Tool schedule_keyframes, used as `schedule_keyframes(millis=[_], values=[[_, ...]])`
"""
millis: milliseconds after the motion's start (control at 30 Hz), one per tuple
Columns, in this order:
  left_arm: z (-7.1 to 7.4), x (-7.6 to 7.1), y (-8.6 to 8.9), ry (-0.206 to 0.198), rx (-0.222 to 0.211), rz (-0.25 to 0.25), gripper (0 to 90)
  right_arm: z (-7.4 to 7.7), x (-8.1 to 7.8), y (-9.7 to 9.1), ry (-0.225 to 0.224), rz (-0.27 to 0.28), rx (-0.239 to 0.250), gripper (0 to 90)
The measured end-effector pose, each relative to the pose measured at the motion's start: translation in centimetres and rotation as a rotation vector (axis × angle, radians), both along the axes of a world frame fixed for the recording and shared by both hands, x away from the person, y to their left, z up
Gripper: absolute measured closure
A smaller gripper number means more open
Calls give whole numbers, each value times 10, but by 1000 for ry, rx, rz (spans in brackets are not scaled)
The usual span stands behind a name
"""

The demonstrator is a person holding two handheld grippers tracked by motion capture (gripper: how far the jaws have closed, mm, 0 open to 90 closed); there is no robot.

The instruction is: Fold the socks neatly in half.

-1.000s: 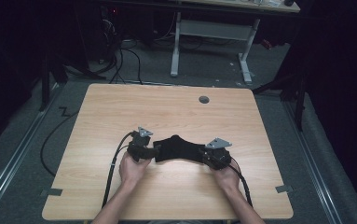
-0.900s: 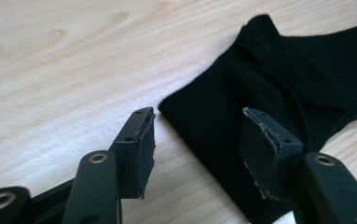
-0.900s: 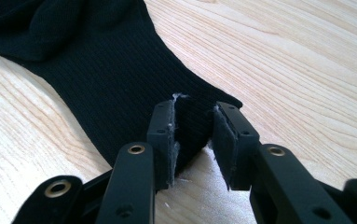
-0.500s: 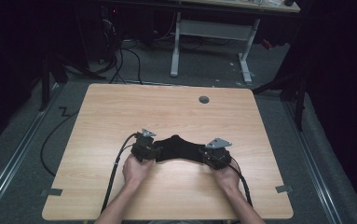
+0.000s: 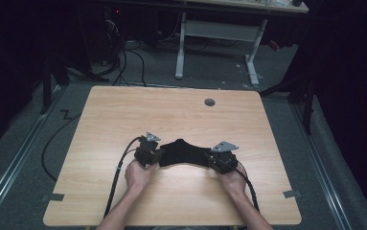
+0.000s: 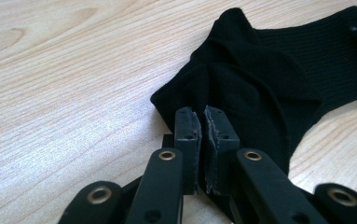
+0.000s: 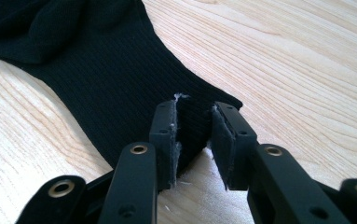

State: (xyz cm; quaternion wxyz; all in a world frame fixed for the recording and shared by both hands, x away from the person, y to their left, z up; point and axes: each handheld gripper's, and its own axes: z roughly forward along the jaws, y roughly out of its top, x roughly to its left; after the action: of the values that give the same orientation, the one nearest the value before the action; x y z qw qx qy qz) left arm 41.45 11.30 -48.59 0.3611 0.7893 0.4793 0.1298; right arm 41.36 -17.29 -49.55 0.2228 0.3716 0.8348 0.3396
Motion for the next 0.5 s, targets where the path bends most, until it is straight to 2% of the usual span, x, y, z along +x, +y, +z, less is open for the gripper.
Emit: schedule_keyframes(millis=[500], values=[[17, -10, 7, -30, -29, 0, 857, 5, 2, 7, 15, 23, -1, 716]])
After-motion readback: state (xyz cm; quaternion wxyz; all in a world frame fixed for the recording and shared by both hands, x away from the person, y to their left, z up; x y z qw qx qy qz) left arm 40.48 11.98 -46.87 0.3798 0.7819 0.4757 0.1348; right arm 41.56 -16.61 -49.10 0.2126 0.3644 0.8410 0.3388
